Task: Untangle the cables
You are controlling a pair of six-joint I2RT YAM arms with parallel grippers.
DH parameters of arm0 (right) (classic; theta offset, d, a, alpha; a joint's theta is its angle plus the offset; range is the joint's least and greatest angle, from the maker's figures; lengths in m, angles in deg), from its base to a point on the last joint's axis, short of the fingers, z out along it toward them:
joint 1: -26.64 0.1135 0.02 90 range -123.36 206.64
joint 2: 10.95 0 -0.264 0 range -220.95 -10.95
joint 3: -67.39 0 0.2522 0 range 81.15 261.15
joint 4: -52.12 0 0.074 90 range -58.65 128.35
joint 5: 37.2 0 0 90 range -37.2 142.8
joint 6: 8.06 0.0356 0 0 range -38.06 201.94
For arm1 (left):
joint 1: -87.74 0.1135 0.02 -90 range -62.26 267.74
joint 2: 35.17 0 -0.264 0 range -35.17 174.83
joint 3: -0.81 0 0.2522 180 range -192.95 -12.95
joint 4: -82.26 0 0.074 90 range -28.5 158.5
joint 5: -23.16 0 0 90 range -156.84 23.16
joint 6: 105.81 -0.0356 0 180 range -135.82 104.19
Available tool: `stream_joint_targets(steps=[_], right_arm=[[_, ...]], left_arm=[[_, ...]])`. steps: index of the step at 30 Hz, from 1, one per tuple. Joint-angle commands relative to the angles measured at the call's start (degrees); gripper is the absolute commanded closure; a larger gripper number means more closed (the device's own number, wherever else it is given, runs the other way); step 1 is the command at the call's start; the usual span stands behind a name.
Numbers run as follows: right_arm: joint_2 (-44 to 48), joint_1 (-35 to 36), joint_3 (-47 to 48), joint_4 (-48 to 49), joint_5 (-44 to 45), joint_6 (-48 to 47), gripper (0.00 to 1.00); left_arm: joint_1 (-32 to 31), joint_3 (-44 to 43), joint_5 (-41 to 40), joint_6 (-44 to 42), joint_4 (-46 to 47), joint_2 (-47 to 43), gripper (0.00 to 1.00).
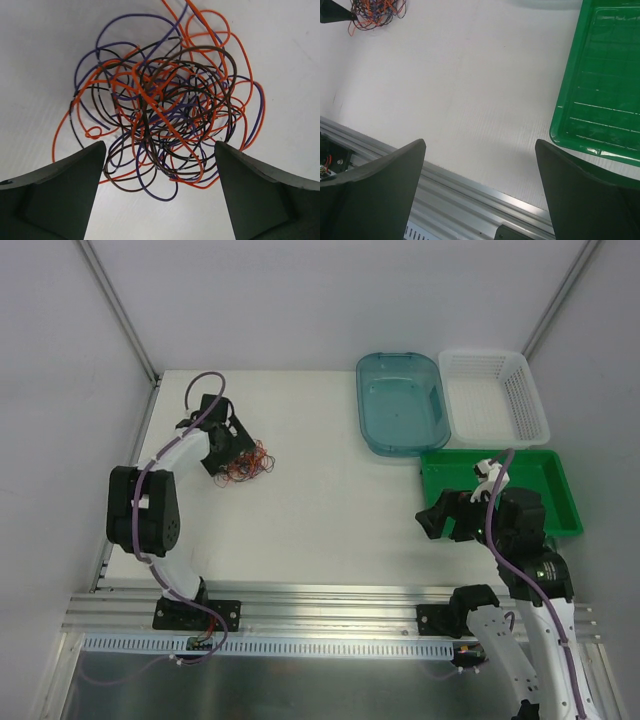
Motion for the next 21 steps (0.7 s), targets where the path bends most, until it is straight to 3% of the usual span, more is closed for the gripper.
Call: stream_joint_targets(steps=[1, 5, 6, 9, 10, 12, 13, 14, 21], right_arm=[[-0.5, 0.3, -1.2, 5.5, -5.0, 0.7, 0.03], [-1.9, 1.6, -2.1, 7.0, -5.4, 1.4, 0.03], [-2.1, 2.3, -2.2, 7.3, -5.4, 1.8, 0.03], [-2.7, 4.4, -2.8, 9.3, -5.5, 4.3, 0.03], [-2.9, 5.2, -3.1, 10.7, -5.3, 5.6, 0.03], [-3.7, 8.6, -3.9, 12.0, -4.5, 7.0, 0.03], [-4.0, 10.0, -4.3, 13.4, -3.0, 8.5, 0.03], [-4.4, 11.6, -4.7, 14.3, -2.0, 9.2, 0.03], [-12.3, 32.2, -8.3, 26.0, 10.3, 15.5, 0.02]], left_arm=[[-3.5, -1.7, -2.7, 1.0, 0.2, 2.0, 0.1], [-7.1, 1.7, -3.0, 1.5, 0.7, 1.7, 0.26], [-8.0, 3.5, -3.6, 1.4, 1.6, 0.4, 0.41], [-11.3, 7.8, -2.1, 1.5, 3.2, -3.3, 0.6], [-12.1, 9.1, -1.7, 1.7, 4.5, -4.5, 0.73], [-14.9, 13.2, -0.8, 2.0, 6.0, -8.7, 0.85], [-16.0, 14.5, -0.3, 2.3, 7.2, -10.2, 0.96], [-17.6, 16.0, 0.0, 2.6, 7.7, -11.9, 1.0], [-23.4, 30.4, 2.0, 7.4, 12.2, -30.9, 1.0]])
